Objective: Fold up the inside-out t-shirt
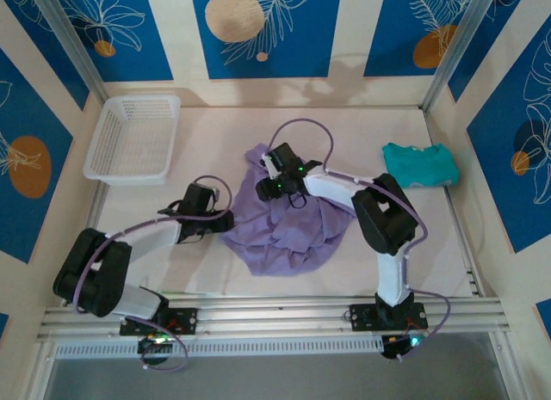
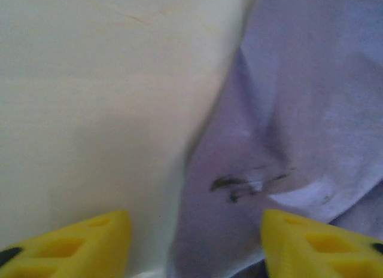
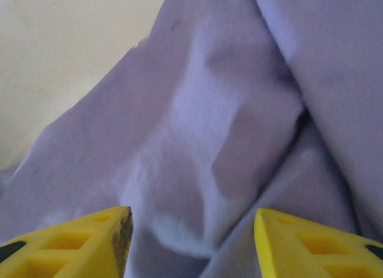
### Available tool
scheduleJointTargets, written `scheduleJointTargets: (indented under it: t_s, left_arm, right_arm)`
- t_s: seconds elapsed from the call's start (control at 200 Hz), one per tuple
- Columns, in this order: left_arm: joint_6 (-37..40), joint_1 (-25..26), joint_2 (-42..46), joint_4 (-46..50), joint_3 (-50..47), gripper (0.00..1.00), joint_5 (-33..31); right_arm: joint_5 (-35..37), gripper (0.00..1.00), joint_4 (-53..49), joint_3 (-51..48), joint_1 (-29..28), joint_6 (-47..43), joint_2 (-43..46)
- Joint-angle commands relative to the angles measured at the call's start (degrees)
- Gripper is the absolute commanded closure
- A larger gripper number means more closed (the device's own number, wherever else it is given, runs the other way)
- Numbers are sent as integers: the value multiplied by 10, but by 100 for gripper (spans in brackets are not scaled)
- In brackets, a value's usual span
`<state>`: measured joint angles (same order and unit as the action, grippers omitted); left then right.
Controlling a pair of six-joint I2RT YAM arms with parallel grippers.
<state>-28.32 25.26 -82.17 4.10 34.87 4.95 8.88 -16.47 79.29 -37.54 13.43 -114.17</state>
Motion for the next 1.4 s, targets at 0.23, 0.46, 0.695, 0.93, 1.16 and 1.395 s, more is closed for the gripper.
scheduleJointTargets:
  t_s: [0.23,0.46,0.695,0.93,1.16,1.395]
  left_arm:
    - [-24,12,-29,-68,-12,70,47]
    - [-24,13,-11,-67,-18,83,48]
    - [-18,12,14,-62,-16,98,38]
    - [21,11,79,4,50,100,-3]
    - [36,11,153,7,127,100,-13]
    - [39,12,193,6,222,100,62]
  right_arm:
    - [48,57,-129,158,4,1,-99]
    - [78,57,-207,215,2,18,-136]
    - [60,88,-205,233,4,9,-140]
    - [-8,100,-93,179,50,10,18]
    - [-135,100,-27,124,113,44,187]
    - [-169,100,-44,90,143,32,332]
